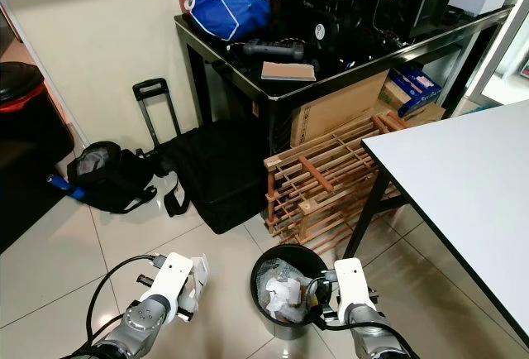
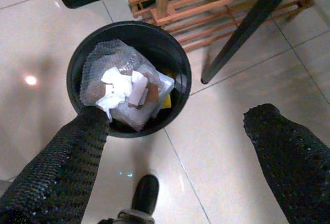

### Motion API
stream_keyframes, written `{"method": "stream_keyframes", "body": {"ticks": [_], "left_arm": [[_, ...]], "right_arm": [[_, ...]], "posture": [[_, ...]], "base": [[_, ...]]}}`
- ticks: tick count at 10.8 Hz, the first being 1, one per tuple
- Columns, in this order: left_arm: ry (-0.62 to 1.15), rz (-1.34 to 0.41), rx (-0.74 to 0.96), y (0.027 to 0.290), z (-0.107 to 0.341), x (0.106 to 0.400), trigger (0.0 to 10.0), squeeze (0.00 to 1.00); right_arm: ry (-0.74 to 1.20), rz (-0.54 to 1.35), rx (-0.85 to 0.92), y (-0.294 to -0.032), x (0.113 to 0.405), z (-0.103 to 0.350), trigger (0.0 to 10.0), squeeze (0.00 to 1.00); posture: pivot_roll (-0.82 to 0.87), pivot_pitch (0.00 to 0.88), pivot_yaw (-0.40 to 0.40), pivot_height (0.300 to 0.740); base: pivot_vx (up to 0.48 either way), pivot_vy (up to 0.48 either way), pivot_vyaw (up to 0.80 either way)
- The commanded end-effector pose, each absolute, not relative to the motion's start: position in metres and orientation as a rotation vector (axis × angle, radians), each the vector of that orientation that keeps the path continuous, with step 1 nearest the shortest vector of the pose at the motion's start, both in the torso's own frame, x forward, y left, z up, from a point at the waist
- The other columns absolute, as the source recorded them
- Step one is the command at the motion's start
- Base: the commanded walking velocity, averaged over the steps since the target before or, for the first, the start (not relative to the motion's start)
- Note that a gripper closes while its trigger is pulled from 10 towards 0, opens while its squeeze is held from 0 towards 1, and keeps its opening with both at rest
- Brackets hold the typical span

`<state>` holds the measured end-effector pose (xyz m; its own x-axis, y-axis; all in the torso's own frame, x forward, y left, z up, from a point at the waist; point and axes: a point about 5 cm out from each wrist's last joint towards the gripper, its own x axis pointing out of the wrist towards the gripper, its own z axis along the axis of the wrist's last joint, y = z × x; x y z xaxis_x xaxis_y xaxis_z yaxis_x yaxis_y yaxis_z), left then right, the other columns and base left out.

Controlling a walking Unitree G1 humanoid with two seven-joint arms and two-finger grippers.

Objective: Picking trash to rubbish bin

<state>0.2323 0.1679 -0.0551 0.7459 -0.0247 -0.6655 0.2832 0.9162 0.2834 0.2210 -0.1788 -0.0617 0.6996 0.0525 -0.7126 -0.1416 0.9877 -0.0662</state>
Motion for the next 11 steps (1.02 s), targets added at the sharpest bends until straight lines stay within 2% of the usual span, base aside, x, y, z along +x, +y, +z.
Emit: {"method": "stream_keyframes", "body": {"ticks": [1,2,7,11], "left_arm": [[0.706,-0.159,0.383,0.1691,-0.0525,0.2363,10.0,0.0],[0.704,-0.16,0.383,0.1688,-0.052,0.2371,10.0,0.0],[0.694,-0.157,0.39,0.1688,-0.0503,0.2396,10.0,0.0],[0.69,-0.161,0.393,0.1682,-0.0494,0.2409,10.0,0.0]], "right_arm": [[0.776,0.101,-0.107,-0.1789,0.2237,-0.0598,10.0,0.0],[0.776,0.101,-0.107,-0.1785,0.2236,-0.06,10.0,0.0],[0.771,0.115,-0.095,-0.1734,0.226,-0.0591,10.0,0.0],[0.771,0.133,-0.092,-0.1702,0.2275,-0.0585,10.0,0.0]], "posture": [[-0.05,0.048,0.023,0.74],[-0.05,0.049,0.023,0.74],[-0.05,0.039,0.023,0.74],[-0.05,0.027,0.024,0.74]], "base": [[0.0,0.0,0.0],[0.0,0.0,0.0],[0.373,0.0,0.0],[0.429,0.0,-0.79]]}}
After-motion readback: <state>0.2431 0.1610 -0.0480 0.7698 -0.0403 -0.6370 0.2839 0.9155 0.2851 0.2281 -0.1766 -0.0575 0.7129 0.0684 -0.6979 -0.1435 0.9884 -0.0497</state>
